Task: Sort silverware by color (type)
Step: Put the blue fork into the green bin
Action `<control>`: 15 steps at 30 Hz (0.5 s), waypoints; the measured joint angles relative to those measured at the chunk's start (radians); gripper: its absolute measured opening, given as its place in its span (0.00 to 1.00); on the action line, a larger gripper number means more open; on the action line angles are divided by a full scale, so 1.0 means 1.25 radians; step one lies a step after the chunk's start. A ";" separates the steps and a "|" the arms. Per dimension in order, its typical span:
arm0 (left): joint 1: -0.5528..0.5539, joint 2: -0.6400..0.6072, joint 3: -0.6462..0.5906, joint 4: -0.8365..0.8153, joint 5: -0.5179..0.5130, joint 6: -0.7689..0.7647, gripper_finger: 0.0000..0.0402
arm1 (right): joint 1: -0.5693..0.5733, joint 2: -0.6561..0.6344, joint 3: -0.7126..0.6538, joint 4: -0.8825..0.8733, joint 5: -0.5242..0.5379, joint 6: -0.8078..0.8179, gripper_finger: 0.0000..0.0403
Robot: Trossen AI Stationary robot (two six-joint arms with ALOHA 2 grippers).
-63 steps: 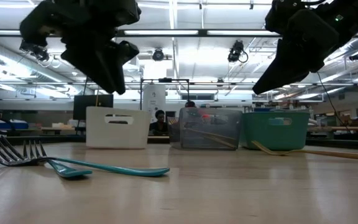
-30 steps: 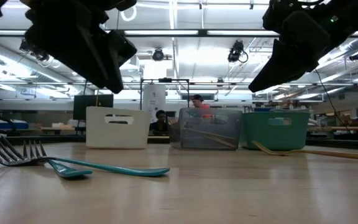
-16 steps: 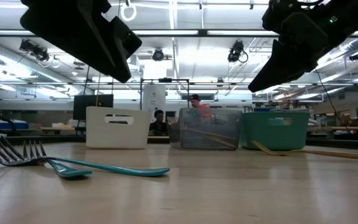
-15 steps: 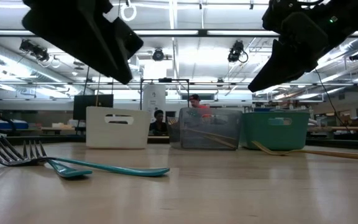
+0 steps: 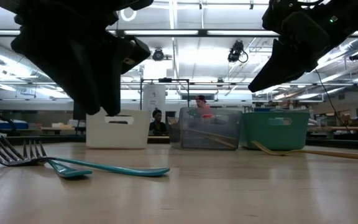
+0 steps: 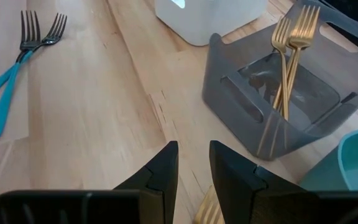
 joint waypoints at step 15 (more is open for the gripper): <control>0.002 0.000 -0.002 -0.059 0.000 -0.052 0.29 | 0.000 0.000 0.000 0.002 -0.001 0.001 0.26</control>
